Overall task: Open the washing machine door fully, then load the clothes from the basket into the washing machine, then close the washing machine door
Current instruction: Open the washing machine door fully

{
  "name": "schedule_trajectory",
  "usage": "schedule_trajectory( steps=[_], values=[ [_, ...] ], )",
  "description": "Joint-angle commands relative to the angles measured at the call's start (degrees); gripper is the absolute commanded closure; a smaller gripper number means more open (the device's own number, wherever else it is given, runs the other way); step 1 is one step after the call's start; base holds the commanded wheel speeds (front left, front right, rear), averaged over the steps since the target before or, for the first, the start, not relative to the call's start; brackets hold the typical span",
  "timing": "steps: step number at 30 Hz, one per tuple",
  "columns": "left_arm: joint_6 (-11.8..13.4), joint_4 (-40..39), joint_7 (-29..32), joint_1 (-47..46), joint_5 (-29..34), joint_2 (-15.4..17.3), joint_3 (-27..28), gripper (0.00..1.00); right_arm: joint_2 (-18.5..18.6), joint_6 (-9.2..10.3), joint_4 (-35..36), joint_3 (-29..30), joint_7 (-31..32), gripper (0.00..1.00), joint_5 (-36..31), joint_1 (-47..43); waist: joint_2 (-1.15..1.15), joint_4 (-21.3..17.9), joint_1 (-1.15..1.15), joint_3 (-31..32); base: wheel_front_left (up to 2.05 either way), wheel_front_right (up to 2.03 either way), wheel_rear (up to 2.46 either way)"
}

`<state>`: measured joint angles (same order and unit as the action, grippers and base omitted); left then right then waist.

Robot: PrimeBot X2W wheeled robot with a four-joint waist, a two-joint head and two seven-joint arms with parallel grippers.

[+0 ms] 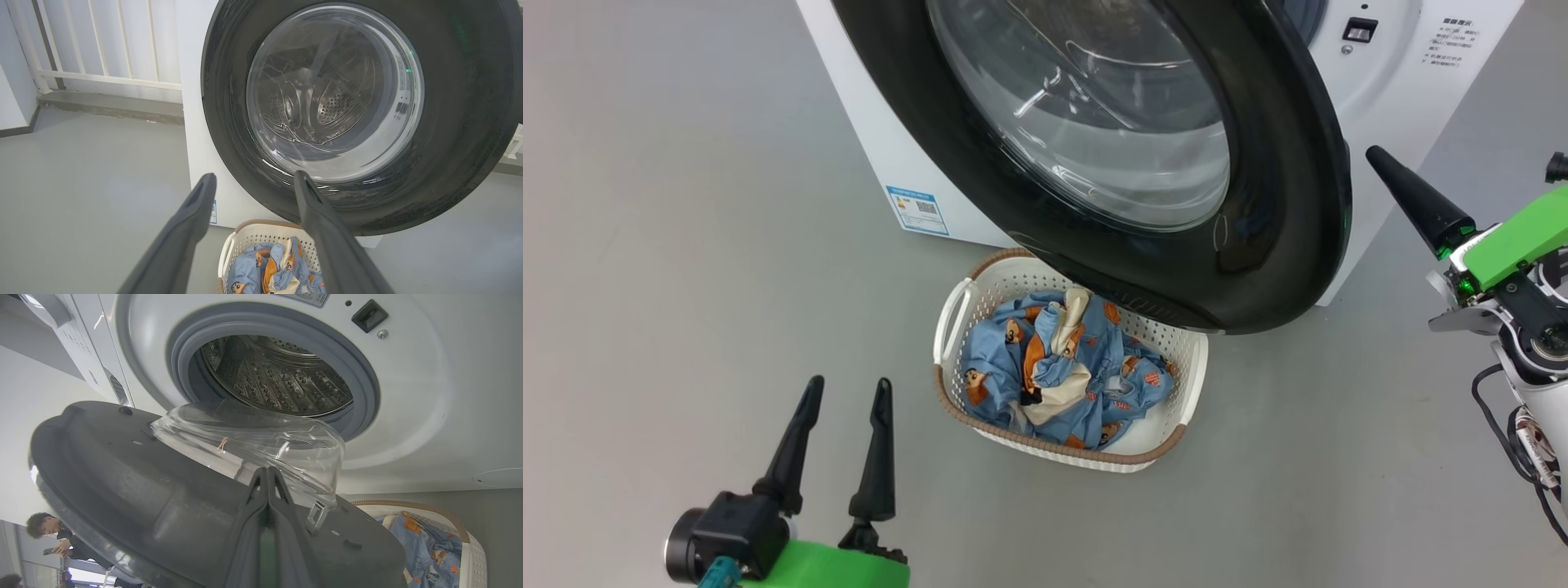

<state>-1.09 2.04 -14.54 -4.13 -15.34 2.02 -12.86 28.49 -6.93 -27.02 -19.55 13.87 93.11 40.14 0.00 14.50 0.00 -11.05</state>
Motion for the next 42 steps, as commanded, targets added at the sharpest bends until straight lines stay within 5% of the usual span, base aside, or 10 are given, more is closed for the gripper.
schedule_trajectory(
  steps=[1,19,42],
  values=[
    [0.5,-1.5,-0.5,-1.7,-0.2,0.9,1.8,0.00,0.0,-0.56,1.3,-0.4,0.6,1.00,0.0,0.8,0.00,0.1,0.00,0.1,0.00,0.00,0.00],
    [0.5,-1.4,-0.5,-1.1,-0.3,0.9,2.6,0.00,-1.2,-0.56,2.7,-3.3,8.8,1.00,-0.2,-0.6,0.00,1.5,0.00,1.3,0.00,0.00,0.00],
    [-1.8,0.6,-0.5,2.6,1.5,0.9,5.2,0.00,-6.2,-0.56,9.6,-4.2,13.1,1.00,2.7,-12.9,0.00,5.9,0.00,8.4,0.00,0.00,0.00]
  ],
)
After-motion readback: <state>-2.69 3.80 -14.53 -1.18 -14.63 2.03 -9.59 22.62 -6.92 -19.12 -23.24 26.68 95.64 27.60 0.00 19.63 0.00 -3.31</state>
